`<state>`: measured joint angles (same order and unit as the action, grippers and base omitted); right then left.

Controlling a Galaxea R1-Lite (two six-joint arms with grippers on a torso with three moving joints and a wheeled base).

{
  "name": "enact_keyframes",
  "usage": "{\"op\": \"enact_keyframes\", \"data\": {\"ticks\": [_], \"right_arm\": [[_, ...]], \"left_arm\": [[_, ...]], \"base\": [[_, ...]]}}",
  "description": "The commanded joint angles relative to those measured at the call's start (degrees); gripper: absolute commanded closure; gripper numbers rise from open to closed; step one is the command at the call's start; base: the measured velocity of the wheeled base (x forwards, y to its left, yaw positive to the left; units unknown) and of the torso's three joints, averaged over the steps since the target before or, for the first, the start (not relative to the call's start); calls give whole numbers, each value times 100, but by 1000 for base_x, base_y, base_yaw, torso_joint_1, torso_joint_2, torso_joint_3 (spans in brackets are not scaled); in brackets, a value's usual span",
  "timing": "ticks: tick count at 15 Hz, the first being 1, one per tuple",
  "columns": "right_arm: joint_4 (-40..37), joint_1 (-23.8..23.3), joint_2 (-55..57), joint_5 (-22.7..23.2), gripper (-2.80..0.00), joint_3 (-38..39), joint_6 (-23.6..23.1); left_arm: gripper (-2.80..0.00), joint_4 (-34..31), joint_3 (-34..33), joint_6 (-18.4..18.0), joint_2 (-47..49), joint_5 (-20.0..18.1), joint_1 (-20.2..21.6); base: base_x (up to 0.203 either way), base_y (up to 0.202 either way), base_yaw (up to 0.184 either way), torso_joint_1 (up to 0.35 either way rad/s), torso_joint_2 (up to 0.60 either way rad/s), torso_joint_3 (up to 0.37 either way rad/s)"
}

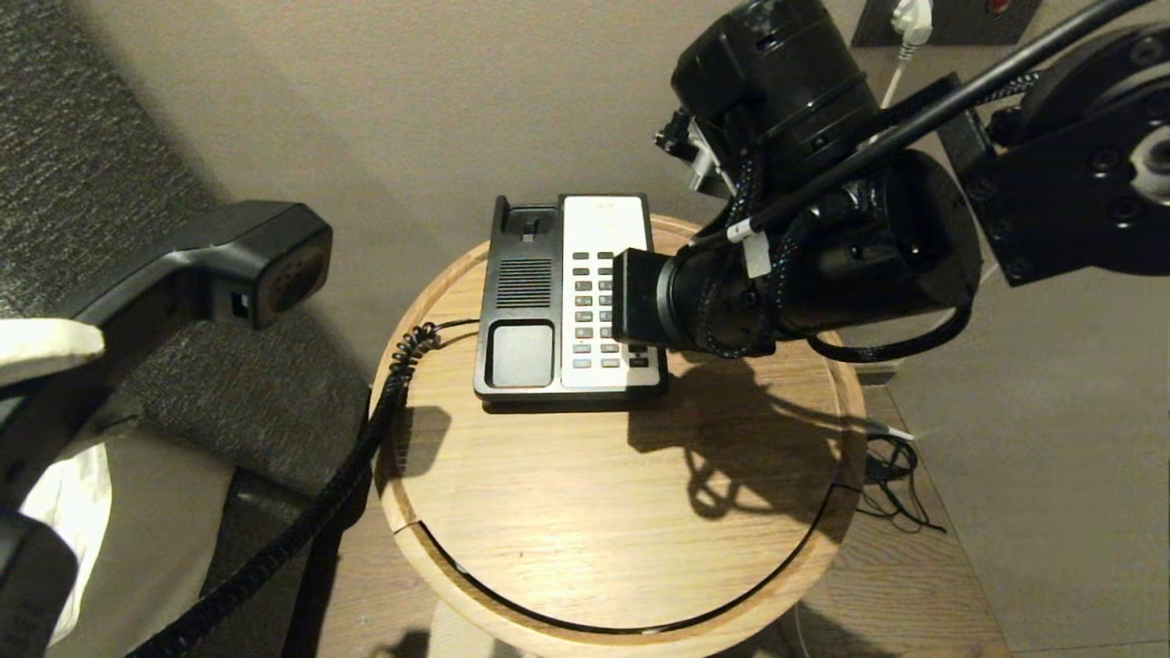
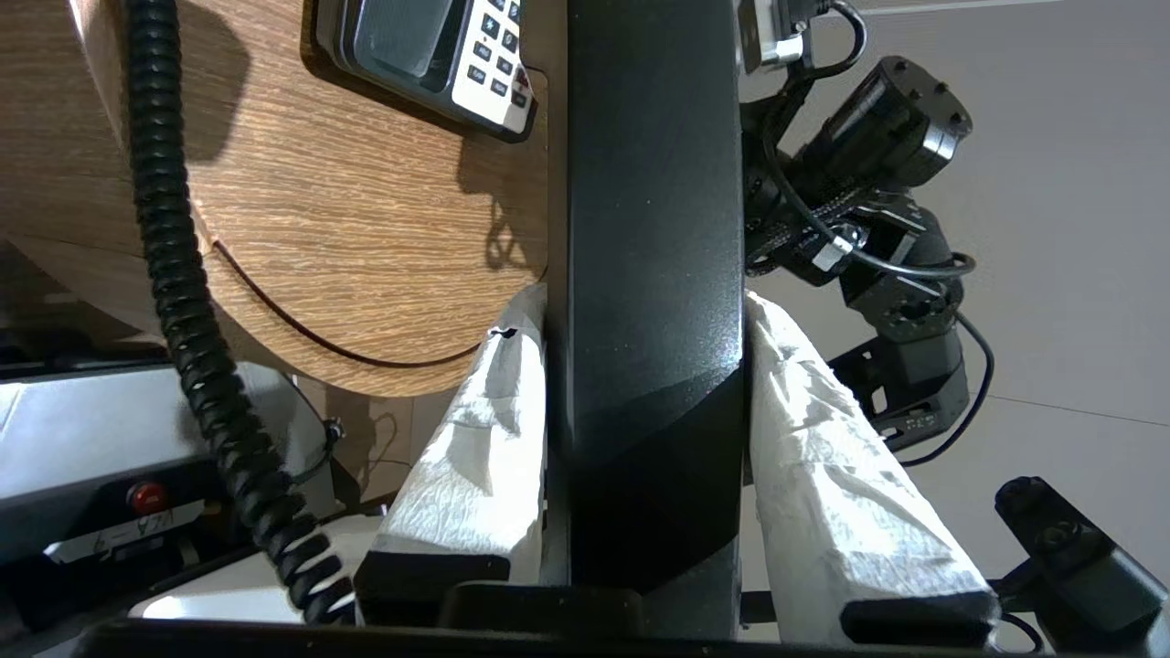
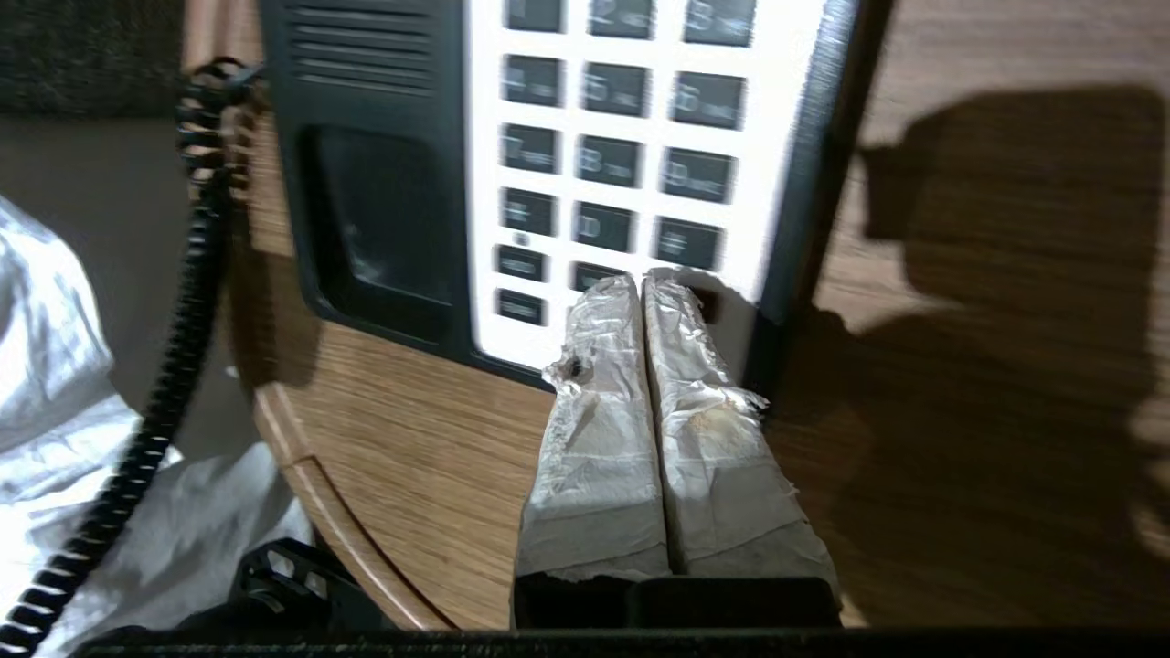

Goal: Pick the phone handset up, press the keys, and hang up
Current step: Dial the number

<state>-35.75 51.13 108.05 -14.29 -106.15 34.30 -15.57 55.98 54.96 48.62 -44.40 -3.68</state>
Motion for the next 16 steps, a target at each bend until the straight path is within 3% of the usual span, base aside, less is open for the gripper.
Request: {"op": "enact_keyframes", "data": {"ticks": [1, 6, 16], "right_arm": [[-108, 11, -138, -12, 0, 33, 24], [-305, 11, -188, -65, 0, 30, 312], [-459, 20, -56, -21, 0, 24, 384]], "left_arm": [[0, -8, 0, 33, -10, -25, -1], [0, -8, -5, 33, -19, -25, -1], [0, -8, -35, 33, -10, -25, -1]], "base": [[0, 0, 0, 0, 0, 0], [0, 0, 0, 0, 0, 0], [0, 0, 0, 0, 0, 0]]}}
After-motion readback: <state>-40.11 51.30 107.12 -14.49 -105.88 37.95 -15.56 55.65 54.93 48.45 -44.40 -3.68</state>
